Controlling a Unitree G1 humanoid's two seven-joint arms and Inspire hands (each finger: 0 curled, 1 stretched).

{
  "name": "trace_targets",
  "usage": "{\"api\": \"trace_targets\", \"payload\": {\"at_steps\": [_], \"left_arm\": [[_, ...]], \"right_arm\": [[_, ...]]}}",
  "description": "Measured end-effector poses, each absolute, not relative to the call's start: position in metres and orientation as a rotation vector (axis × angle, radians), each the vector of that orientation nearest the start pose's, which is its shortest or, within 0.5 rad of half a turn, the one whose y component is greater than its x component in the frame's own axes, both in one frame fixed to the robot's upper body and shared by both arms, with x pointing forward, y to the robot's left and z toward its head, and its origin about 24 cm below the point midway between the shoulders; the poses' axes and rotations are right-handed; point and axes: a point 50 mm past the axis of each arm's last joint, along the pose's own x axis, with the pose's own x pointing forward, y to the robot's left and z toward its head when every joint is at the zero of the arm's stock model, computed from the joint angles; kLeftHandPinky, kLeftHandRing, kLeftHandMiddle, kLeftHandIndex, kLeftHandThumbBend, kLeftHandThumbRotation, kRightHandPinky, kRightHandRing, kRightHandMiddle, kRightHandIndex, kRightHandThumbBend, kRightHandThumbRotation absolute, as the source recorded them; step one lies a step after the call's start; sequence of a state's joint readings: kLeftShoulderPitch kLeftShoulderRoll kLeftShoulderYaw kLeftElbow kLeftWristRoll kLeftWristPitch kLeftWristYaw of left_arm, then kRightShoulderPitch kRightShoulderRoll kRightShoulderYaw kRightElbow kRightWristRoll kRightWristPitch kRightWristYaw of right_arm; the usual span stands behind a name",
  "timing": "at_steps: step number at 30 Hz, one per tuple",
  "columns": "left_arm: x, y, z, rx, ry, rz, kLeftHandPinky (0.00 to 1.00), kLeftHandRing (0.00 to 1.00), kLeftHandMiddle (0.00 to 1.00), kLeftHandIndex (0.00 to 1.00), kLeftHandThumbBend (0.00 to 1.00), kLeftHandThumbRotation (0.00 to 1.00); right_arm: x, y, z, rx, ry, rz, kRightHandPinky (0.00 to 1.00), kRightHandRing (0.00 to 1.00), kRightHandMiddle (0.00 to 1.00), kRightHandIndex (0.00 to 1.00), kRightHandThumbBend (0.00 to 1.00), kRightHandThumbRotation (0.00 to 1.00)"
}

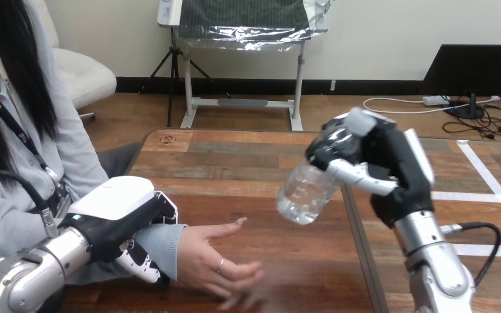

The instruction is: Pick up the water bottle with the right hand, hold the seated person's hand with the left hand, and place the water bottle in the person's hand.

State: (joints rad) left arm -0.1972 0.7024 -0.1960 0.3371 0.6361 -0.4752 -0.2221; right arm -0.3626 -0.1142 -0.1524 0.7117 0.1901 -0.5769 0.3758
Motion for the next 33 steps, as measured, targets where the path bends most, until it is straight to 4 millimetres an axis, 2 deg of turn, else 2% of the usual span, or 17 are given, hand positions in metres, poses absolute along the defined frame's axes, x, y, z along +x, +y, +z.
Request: {"api": "trace_targets", "payload": {"at_steps": [24, 33], "left_arm": [[0.273, 0.225, 0.053, 1.348, -0.036, -0.674, 0.28, 0.29, 0.33, 0.34, 0.78, 0.00], [0.276, 0.223, 0.055, 1.346, -0.040, -0.673, 0.30, 0.30, 0.34, 0.35, 0.78, 0.00]], "right_arm": [[0.307, -0.163, 0.017, -0.002, -0.142, 0.277, 0.26, 0.33, 0.41, 0.43, 0.65, 0.00], [0.303, -0.155, 0.007, 0.004, -0.104, 0.291, 0.26, 0.33, 0.41, 0.43, 0.64, 0.00]]}}
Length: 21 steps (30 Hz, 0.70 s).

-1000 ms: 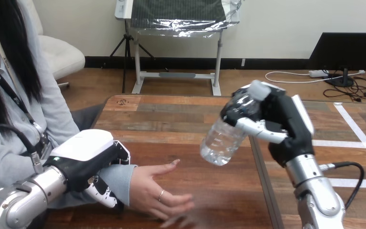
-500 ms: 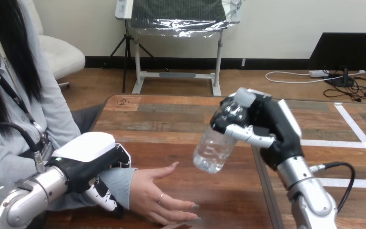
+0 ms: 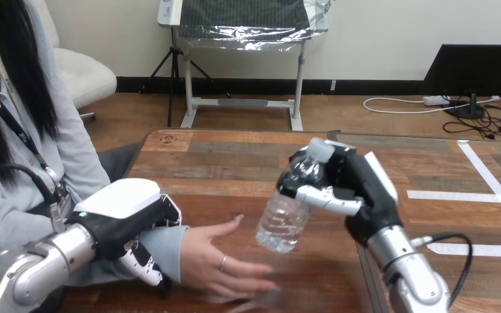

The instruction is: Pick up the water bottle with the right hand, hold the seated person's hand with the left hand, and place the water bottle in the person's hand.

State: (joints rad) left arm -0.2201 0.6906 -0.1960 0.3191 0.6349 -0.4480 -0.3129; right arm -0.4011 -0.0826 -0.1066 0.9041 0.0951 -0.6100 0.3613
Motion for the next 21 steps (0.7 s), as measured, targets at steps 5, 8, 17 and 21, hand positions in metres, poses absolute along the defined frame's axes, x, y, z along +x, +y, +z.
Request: {"api": "trace_targets", "payload": {"at_steps": [5, 8, 17, 21], "left_arm": [[0.279, 0.221, 0.058, 1.347, -0.044, -0.673, 0.30, 0.31, 0.35, 0.35, 0.81, 0.00], [0.281, 0.219, 0.060, 1.348, -0.050, -0.671, 0.30, 0.31, 0.36, 0.36, 0.82, 0.00], [0.289, 0.213, 0.066, 1.339, -0.063, -0.661, 0.30, 0.33, 0.37, 0.36, 0.84, 0.00], [0.292, 0.209, 0.069, 1.332, -0.072, -0.658, 0.30, 0.33, 0.37, 0.37, 0.83, 0.00]], "right_arm": [[0.302, -0.149, 0.005, 0.005, -0.098, 0.310, 0.26, 0.33, 0.40, 0.42, 0.64, 0.00], [0.301, -0.144, 0.004, 0.000, -0.098, 0.325, 0.25, 0.32, 0.40, 0.42, 0.64, 0.00], [0.299, -0.130, 0.003, -0.012, -0.114, 0.361, 0.24, 0.30, 0.39, 0.41, 0.65, 0.00], [0.298, -0.124, 0.003, -0.015, -0.123, 0.379, 0.23, 0.30, 0.39, 0.40, 0.65, 0.00]]}}
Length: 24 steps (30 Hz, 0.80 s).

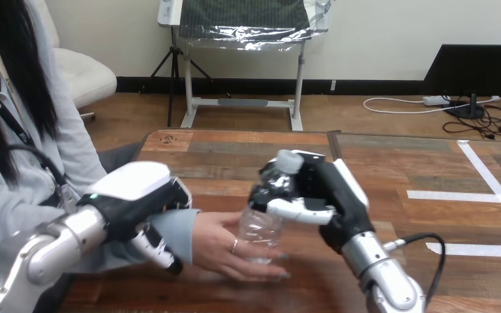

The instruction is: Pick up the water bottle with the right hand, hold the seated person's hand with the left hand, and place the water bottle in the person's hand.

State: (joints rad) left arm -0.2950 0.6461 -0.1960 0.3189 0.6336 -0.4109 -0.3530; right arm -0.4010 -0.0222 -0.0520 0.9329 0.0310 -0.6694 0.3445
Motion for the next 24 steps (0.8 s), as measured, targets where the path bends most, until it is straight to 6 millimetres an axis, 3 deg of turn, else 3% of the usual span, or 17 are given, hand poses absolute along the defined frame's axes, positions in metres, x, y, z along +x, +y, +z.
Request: {"api": "trace_targets", "payload": {"at_steps": [24], "left_arm": [[0.3027, 0.1997, 0.0786, 1.322, -0.085, -0.653, 0.28, 0.33, 0.38, 0.38, 0.83, 0.00]], "right_arm": [[0.2965, -0.1177, 0.0039, -0.006, -0.143, 0.365, 0.22, 0.28, 0.37, 0.40, 0.64, 0.00]]}}
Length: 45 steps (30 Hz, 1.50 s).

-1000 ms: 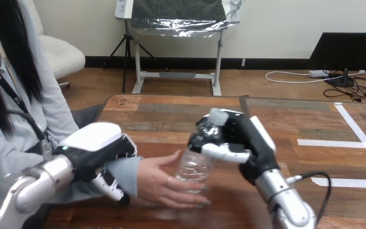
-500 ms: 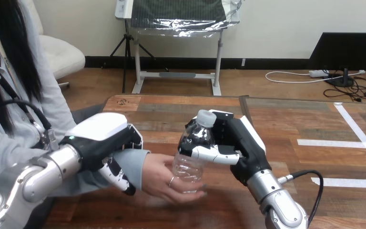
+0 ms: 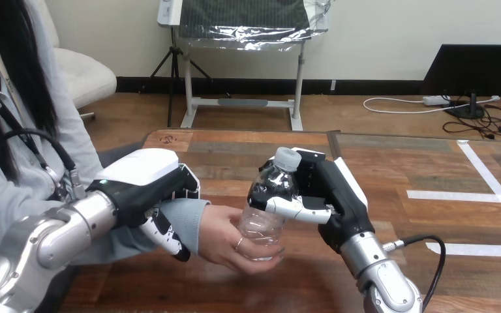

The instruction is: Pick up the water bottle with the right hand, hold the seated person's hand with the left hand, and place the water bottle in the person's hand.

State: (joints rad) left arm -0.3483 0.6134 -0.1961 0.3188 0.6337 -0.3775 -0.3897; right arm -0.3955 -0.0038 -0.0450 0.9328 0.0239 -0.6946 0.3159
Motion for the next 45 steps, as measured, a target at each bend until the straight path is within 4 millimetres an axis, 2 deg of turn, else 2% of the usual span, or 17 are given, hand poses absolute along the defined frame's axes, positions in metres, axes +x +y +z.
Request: {"api": "trace_targets", "payload": {"at_steps": [38, 45], "left_arm": [[0.3082, 0.1905, 0.0836, 1.304, -0.093, -0.652, 0.28, 0.33, 0.38, 0.39, 0.84, 0.00], [0.3090, 0.1897, 0.0855, 1.306, -0.103, -0.652, 0.31, 0.35, 0.39, 0.40, 0.84, 0.00]], "right_arm": [[0.2946, -0.1215, 0.0065, 0.038, -0.177, 0.324, 0.20, 0.27, 0.36, 0.40, 0.61, 0.00], [0.2951, -0.1219, 0.0079, 0.042, -0.184, 0.321, 0.21, 0.29, 0.38, 0.41, 0.62, 0.00]]}}
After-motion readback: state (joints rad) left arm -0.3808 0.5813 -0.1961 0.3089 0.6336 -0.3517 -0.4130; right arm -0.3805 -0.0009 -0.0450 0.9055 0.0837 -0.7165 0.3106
